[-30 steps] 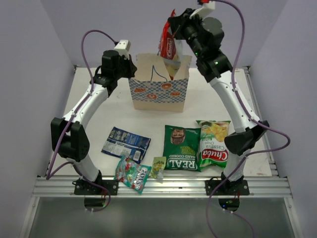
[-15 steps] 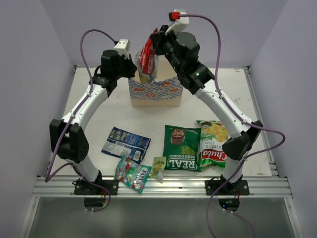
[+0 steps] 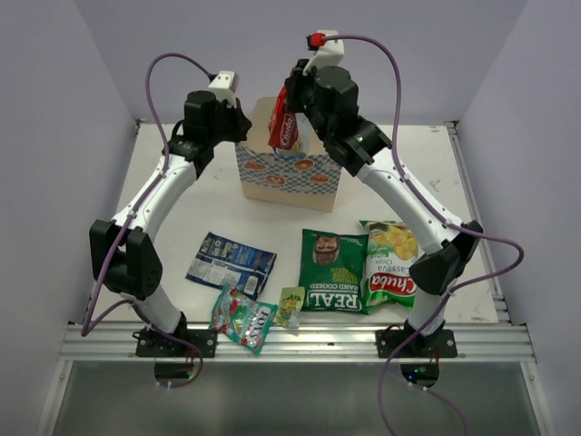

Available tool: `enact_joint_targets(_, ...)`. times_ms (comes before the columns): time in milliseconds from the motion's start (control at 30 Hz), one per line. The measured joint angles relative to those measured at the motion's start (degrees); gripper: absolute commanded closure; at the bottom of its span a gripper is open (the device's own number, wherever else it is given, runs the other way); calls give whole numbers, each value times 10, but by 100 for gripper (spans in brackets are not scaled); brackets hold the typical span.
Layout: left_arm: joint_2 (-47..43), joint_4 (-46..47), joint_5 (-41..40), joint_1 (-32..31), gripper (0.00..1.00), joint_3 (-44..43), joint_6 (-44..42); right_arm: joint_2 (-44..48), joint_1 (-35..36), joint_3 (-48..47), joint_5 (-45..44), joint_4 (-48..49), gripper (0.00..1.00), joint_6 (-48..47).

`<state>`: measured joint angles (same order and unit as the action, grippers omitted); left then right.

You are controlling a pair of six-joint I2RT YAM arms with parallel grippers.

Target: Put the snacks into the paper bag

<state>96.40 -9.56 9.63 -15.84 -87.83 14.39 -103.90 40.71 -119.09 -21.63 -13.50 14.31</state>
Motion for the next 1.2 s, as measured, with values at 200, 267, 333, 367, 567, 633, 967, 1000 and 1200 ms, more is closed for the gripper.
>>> enact_joint_targets(200,-3,0,0,0,100,0,0,-45,0,-37,-1,-16,100,0)
enact_joint_targets(267,-3,0,0,0,100,0,0,-66,0,-52,1,-26,100,0)
enact_joint_targets(333,-3,0,0,0,100,0,0,-94,0,-71,2,-33,100,1)
enact_joint_targets(367,-3,0,0,0,100,0,0,-109,0,-82,3,-41,100,2)
enact_joint_targets(567,-3,0,0,0,100,0,0,-170,0,-109,23,-61,100,9)
enact_joint_targets(633,-3,-1,0,0,100,0,0,-189,0,-122,31,-64,100,11)
enact_joint_targets(967,-3,-20,-1,0,100,4,0,-244,0,-154,77,-54,1,13)
enact_joint_targets(1000,-3,-28,-12,2,100,5,-2,-246,-2,-154,71,-54,1,5)
enact_joint_targets(1200,-3,-30,-10,2,100,6,-1,-238,-10,-152,94,-46,1,-22)
